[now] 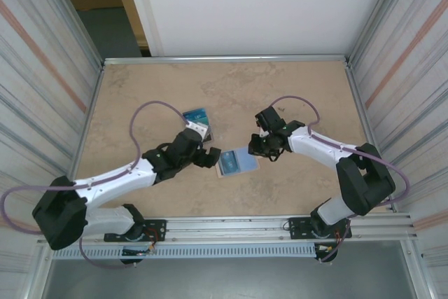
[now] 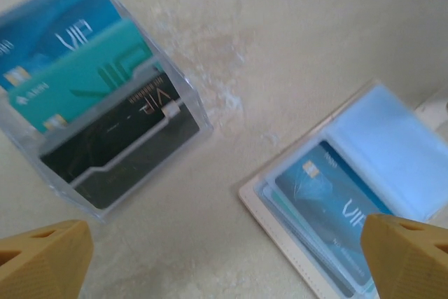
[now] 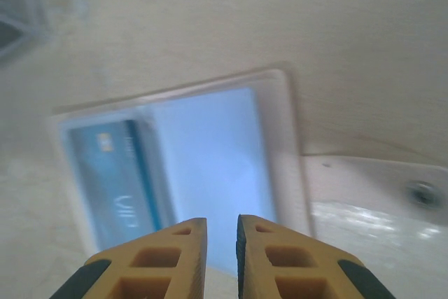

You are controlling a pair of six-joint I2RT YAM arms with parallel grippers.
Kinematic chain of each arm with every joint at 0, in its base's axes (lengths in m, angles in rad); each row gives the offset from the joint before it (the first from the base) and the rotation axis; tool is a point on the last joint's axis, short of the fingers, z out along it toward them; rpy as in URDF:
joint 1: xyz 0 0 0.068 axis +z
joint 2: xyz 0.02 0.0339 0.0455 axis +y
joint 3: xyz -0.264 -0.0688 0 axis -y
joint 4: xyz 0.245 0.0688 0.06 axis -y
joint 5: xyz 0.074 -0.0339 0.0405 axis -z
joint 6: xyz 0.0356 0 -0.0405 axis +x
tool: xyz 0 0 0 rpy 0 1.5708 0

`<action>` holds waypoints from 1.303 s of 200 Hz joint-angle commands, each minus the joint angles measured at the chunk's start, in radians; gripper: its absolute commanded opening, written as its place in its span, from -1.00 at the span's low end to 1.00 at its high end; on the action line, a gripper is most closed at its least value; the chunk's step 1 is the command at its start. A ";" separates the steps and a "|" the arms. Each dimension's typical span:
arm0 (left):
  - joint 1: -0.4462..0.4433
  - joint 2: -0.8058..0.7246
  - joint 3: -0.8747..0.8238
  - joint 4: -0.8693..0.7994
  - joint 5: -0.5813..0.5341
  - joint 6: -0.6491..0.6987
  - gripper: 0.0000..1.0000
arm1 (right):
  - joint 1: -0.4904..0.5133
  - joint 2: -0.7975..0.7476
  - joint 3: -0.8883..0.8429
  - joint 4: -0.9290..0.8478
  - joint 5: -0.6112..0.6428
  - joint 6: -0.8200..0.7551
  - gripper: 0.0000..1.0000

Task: Take the credit cards out of the card holder

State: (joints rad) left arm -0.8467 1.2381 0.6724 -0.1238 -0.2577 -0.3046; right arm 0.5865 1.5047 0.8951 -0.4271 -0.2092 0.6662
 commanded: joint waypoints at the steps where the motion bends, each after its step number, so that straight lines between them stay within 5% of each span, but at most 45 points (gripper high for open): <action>1: -0.016 0.063 0.006 0.019 -0.048 -0.018 0.97 | -0.004 0.007 -0.014 0.088 -0.135 0.029 -0.62; 114: -0.018 0.271 0.065 0.041 -0.053 -0.062 0.97 | 0.027 0.170 0.008 0.144 -0.219 0.028 -0.59; 260: -0.020 0.326 0.072 -0.006 -0.051 -0.064 0.97 | 0.031 0.236 -0.004 0.214 -0.279 0.042 -0.64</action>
State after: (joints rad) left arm -0.8597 1.5475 0.7204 -0.1032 -0.2970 -0.3458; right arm 0.6094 1.7226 0.8906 -0.2329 -0.4530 0.6815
